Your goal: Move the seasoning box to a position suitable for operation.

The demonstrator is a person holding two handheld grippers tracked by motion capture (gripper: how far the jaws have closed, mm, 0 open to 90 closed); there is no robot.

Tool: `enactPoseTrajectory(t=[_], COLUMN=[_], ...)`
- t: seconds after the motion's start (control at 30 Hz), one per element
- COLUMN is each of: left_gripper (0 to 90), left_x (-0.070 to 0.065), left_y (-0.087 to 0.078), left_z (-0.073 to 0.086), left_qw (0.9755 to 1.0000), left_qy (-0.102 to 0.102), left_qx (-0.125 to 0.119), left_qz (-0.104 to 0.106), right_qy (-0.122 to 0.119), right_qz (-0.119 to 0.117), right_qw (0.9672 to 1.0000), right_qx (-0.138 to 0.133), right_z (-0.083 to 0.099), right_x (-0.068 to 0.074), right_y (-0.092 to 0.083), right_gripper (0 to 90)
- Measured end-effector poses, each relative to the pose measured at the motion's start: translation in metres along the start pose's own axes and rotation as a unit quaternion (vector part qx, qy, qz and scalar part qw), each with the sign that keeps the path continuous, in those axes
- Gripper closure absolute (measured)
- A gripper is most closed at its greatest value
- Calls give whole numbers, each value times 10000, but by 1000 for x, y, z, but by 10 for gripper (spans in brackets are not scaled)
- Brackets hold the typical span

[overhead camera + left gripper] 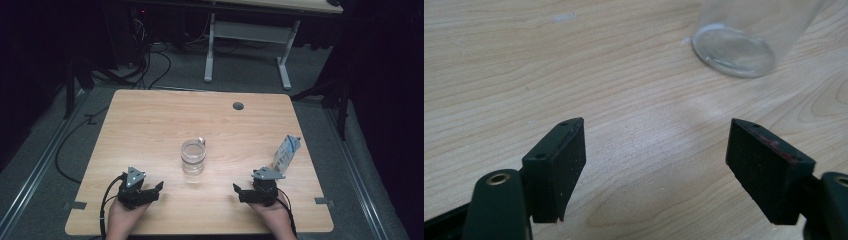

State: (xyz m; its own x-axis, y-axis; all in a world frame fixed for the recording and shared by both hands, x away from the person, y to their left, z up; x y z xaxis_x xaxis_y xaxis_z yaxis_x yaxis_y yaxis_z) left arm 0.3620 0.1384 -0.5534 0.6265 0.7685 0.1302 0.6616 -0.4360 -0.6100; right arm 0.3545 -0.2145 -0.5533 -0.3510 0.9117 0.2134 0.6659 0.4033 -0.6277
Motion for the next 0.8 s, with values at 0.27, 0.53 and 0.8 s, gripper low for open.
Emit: enactPoseTrajectory(t=[0.27,0.53,0.8], left_gripper=[296,338,366], left_x=[-4,-7,-10], left_y=[2,2,1], left_z=[-1,-2,-4], left_qw=[10000,9999,9998], left_qy=[24,-38,-61], left_qx=[-27,-68,-153], left_qz=[67,133,112], right_qy=[-40,-43,-78], right_qz=[-170,-278,-276], right_qw=[9998,9996,9995], right_qx=[-97,-53,-96], right_z=[-1,1,0], right_x=[-1,1,3], right_y=[-6,-7,-7], right_gripper=[232,260,285])
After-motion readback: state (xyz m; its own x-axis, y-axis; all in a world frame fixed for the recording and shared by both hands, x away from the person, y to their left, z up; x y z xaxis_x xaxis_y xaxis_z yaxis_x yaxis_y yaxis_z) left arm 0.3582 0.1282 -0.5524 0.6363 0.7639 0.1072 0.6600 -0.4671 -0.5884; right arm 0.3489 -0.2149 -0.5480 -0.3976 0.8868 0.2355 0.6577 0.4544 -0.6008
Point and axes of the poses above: each handheld gripper's, and its own axes: y roughly forward along the jaws, z roughly out of its underside, x roughly to its left, the point moved 6 cm from there along y, roughly forward along the jaws, and after that the axes turned 15 degrees about y, right-handed, at the moved point
